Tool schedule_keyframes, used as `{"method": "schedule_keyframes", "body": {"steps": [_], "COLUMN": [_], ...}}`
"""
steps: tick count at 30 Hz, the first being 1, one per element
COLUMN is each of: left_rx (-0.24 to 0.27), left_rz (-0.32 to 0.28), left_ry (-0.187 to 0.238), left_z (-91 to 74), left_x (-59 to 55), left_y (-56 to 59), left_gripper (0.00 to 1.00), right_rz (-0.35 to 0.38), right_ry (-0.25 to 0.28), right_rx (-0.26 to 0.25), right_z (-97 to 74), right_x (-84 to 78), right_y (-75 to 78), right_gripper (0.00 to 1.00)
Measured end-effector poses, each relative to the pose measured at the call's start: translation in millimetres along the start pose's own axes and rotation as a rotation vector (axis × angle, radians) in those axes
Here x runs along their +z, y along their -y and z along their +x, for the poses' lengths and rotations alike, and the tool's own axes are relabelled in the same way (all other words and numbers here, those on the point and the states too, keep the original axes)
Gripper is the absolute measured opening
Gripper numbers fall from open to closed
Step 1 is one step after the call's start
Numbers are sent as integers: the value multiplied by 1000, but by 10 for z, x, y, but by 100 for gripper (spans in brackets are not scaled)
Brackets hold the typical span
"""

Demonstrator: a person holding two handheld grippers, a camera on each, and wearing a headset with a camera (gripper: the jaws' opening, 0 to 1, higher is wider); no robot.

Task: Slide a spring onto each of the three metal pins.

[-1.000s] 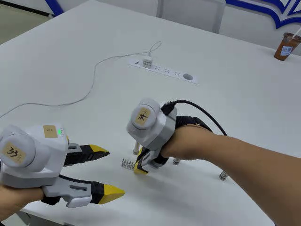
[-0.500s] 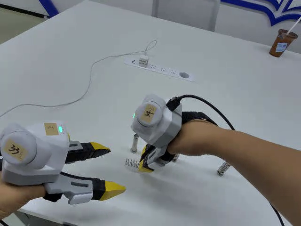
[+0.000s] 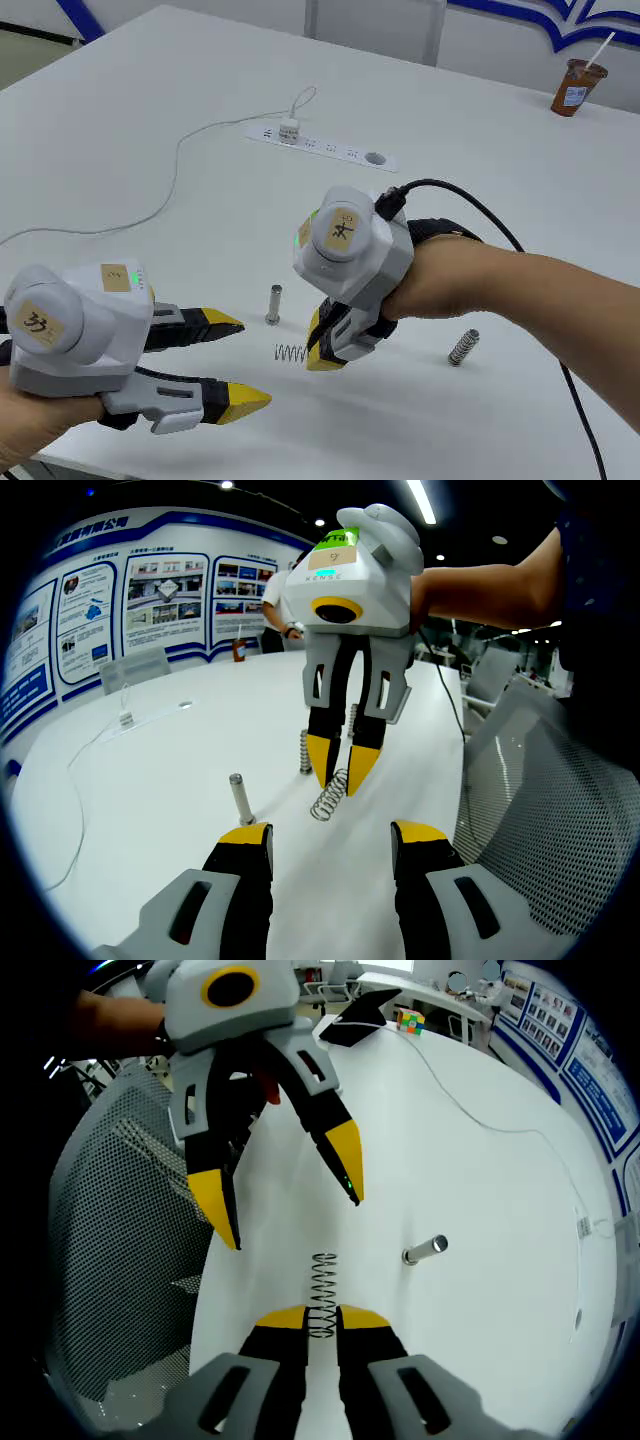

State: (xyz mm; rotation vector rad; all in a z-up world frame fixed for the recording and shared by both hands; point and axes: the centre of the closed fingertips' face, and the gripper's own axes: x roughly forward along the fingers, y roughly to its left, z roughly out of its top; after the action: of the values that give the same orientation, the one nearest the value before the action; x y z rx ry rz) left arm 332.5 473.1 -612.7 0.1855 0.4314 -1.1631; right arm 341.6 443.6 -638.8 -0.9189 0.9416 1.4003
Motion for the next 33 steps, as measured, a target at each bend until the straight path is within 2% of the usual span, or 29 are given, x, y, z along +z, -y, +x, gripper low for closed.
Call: {"method": "schedule_keyframes", "body": {"steps": [5,15,27,33], "left_rx": [-23,-48,-70,-72], "left_rz": [31,67,81,86], "left_ry": [-2,9,15,11], "left_z": [52,77,93,95], "left_x": [30,76,91,84], "left_y": [54,99,158,158], "left_gripper": [42,28,16,13], "right_rz": [-36,-104,-166,-181], "right_ry": [12,25,40,39], "right_rx": [10,13,27,28], "right_z": [-65,-113,-128,-123], "right_x": [59,144,191,194], "right_y": [-82,-144,-217,-226], "right_gripper": [11,12,12,12]}}
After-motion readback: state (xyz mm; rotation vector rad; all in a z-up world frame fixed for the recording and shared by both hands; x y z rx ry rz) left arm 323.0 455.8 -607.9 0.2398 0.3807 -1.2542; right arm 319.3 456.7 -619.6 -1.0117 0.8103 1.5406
